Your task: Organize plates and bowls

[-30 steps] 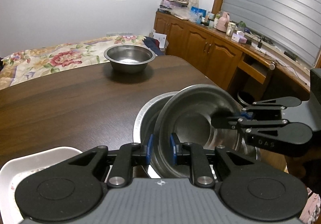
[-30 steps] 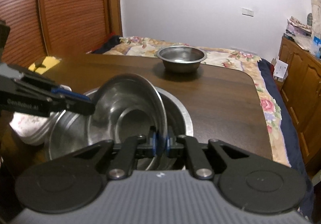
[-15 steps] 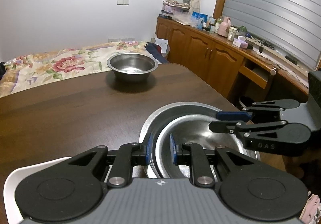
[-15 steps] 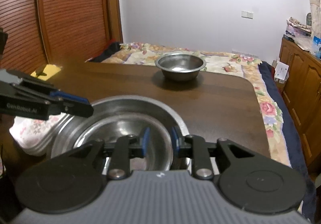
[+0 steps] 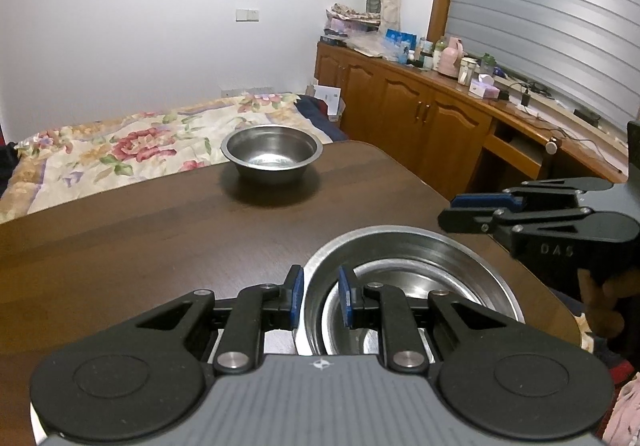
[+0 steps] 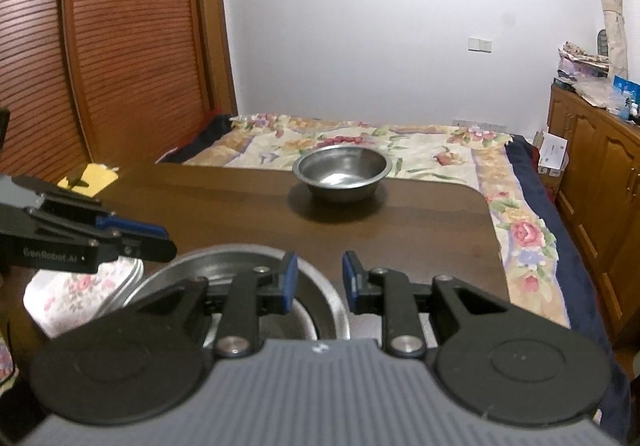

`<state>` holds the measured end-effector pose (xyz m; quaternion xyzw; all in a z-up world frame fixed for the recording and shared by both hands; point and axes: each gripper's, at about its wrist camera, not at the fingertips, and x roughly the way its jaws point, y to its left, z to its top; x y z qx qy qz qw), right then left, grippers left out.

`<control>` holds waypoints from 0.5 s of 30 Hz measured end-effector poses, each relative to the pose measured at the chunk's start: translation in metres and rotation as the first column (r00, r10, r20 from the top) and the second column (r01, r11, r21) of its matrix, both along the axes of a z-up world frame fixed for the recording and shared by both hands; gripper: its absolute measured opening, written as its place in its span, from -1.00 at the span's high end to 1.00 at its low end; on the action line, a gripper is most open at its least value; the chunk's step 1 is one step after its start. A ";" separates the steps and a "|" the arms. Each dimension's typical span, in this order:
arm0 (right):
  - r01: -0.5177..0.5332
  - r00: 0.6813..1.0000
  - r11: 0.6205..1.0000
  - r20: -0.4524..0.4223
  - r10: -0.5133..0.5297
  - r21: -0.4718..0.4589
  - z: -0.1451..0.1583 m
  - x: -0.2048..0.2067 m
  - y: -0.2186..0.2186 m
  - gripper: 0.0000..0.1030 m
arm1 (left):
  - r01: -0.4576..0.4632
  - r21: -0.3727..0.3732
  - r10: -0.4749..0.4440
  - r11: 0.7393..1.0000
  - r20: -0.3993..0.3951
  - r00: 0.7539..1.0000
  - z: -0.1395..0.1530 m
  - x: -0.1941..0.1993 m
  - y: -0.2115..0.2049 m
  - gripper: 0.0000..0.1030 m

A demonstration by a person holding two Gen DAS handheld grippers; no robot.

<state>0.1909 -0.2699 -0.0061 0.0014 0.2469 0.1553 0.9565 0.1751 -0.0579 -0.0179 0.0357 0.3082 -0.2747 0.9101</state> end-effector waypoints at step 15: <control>0.011 0.999 0.999 0.052 -0.014 0.049 0.046 0.028 -0.022 0.46 | -0.033 0.008 0.033 0.999 0.096 0.995 0.039 0.028 0.002 0.58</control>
